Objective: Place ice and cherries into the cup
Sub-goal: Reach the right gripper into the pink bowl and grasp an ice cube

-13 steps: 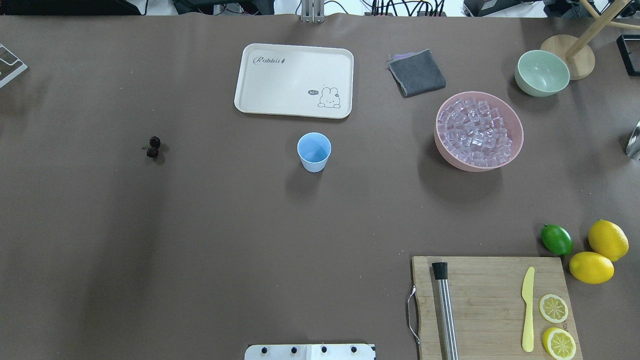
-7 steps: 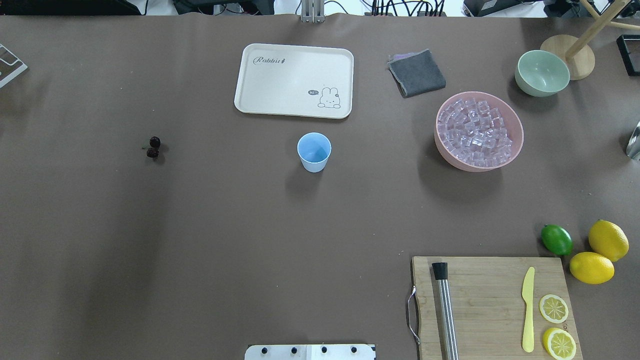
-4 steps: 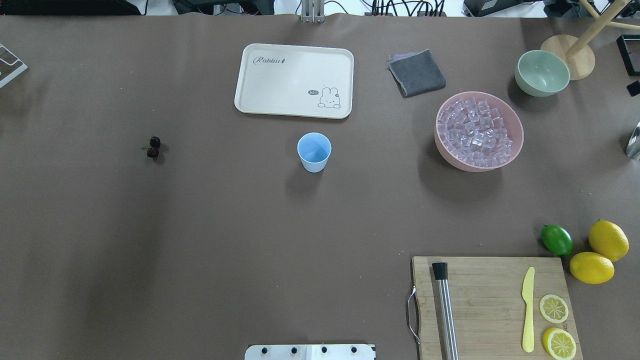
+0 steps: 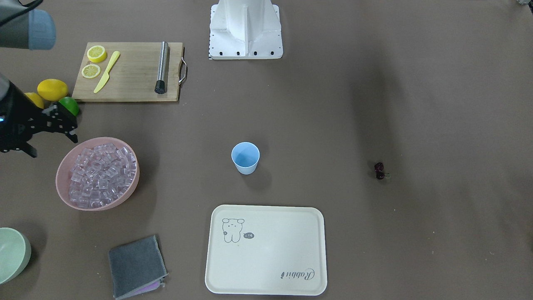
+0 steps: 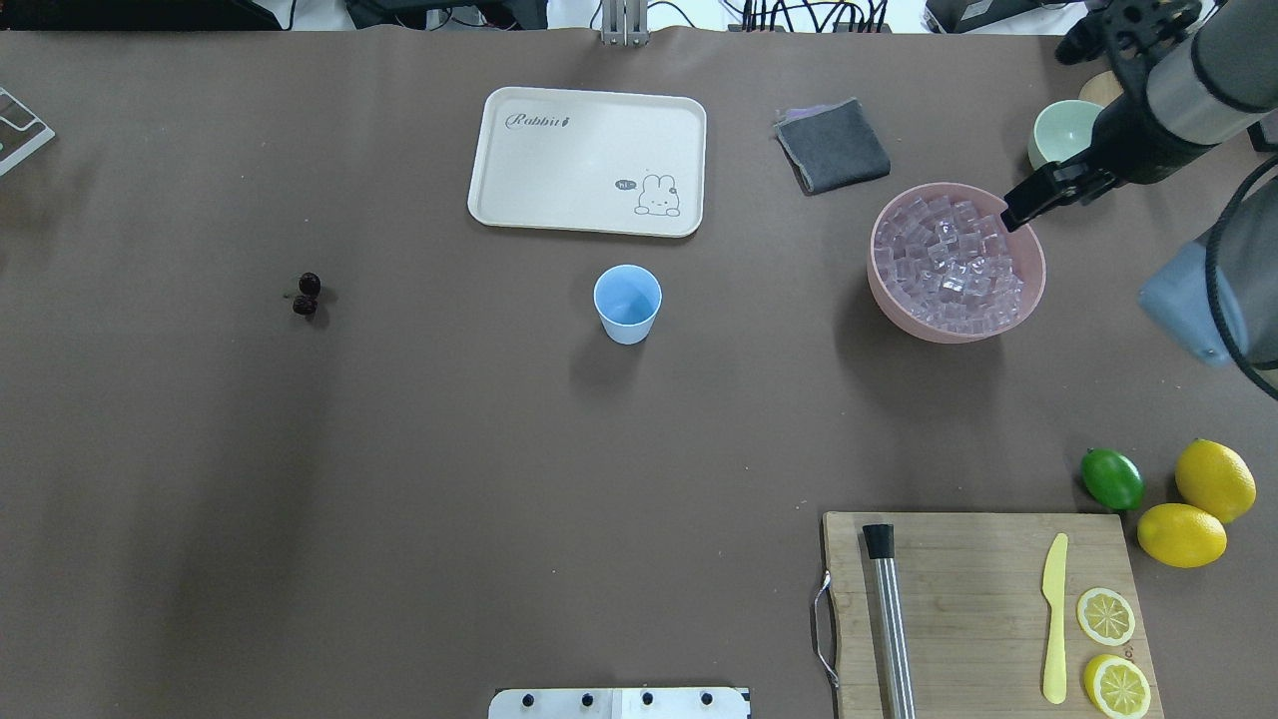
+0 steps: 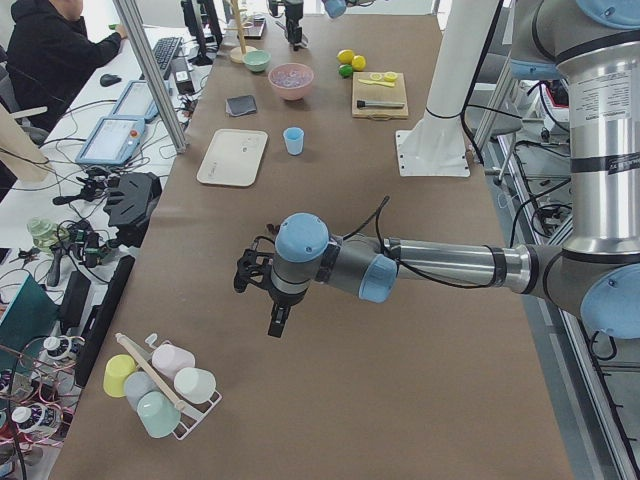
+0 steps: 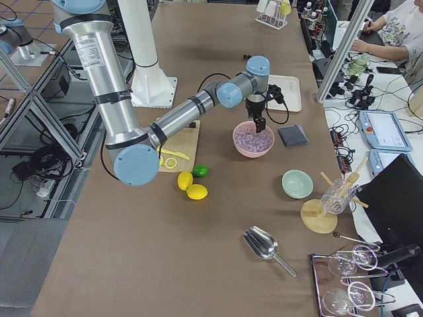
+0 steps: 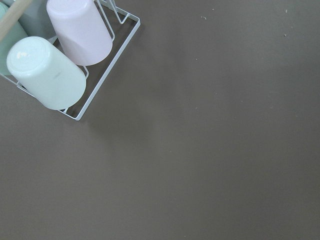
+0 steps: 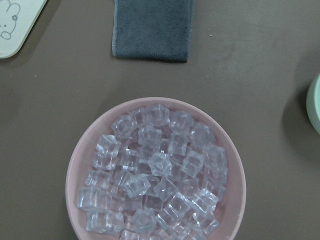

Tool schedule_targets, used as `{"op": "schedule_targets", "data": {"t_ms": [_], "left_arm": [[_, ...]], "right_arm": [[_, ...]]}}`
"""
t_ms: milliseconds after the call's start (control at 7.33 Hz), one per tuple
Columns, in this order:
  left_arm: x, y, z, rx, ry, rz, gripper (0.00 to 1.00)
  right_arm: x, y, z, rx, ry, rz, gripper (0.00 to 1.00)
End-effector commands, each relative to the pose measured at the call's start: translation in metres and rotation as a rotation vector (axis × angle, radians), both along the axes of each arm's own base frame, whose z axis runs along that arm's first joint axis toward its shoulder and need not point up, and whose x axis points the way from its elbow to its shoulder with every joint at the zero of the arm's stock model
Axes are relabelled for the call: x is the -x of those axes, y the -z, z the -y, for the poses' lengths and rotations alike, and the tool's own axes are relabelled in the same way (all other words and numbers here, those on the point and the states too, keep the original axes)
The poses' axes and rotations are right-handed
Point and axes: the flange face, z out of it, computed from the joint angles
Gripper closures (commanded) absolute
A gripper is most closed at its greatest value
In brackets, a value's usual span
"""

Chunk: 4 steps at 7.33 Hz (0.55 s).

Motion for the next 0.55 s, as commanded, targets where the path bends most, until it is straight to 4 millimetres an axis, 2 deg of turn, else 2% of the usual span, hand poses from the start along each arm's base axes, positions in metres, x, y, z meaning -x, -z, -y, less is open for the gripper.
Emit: {"op": "schedule_targets", "data": {"t_ms": [0, 136, 273, 409], "left_arm": [[0.0, -0.01, 0.003, 0.015, -0.003, 0.001, 0.02], [0.0, -0.012, 0.013, 0.017, -0.003, 0.001, 0.02], [0.0, -0.016, 0.017, 0.022, -0.004, 0.003, 0.02], [0.0, -0.015, 0.018, 0.018, -0.005, 0.003, 0.02]], "right_arm": [[0.058, -0.046, 0.03, -0.092, 0.03, 0.027, 0.08], [0.07, -0.054, 0.029, -0.094, 0.043, 0.027, 0.08], [0.071, -0.048, 0.025, -0.077, 0.023, 0.04, 0.08], [0.084, -0.051, 0.02, -0.077, 0.016, 0.021, 0.08]]}}
